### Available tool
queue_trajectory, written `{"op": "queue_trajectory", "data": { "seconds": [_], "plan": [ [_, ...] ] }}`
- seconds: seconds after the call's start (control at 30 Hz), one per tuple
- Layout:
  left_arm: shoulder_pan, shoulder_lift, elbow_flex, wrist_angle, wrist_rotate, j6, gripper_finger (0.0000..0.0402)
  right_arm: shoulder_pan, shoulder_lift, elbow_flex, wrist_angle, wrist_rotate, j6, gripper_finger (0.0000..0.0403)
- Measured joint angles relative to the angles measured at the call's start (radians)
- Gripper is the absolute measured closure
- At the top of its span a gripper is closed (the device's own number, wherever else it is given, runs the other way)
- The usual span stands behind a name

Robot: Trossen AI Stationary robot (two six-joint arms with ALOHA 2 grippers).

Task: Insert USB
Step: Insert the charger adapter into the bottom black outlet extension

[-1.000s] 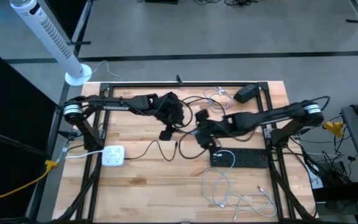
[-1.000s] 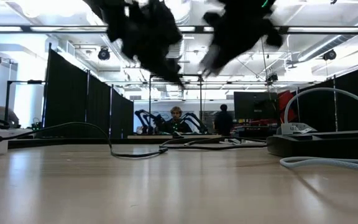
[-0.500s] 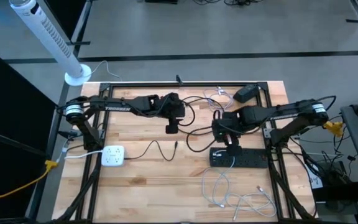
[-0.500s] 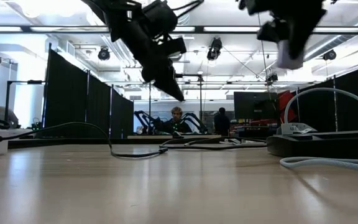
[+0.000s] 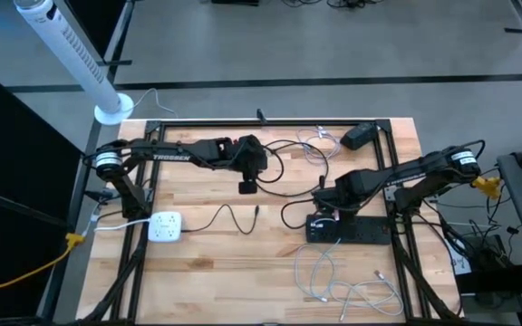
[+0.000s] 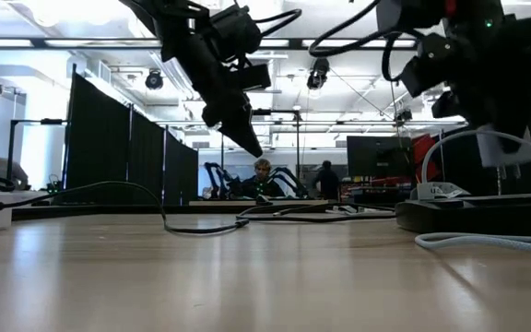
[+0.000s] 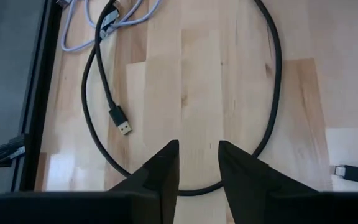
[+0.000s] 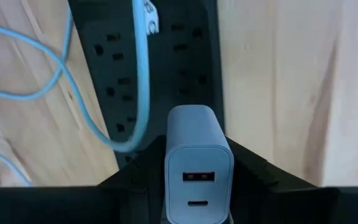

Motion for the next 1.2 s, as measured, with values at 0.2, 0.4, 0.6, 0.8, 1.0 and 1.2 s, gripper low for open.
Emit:
{"op": "queue_trajectory", "data": {
  "seconds": [0.2,0.4,0.6,0.8,1.0,1.2],
  "plan": [
    [0.000,0.000,0.000,0.001,0.000,0.000,0.0308,0.000,0.000,-0.035,0.033,-0.013,0.011,0.0290],
    [0.000,0.000,0.000,0.002,0.000,0.000,0.0311,0.000,-0.001,-0.074,0.073,-0.012,0.011,0.0289],
    [0.000,0.000,0.000,0.003,0.001,0.000,0.0323,0.000,-0.002,-0.085,0.103,-0.008,-0.001,0.0289],
    [0.000,0.000,0.000,0.003,0.001,0.000,0.0329,0.010,-0.004,-0.111,0.130,0.001,-0.007,0.0289],
    [0.000,0.000,0.000,0.002,0.001,0.001,0.0327,0.057,-0.010,-0.165,0.189,0.028,0.023,0.0289],
    [0.000,0.000,0.000,0.000,0.001,0.000,0.0332,0.080,-0.008,-0.208,0.263,0.043,0.033,0.0289]
  ]
}}
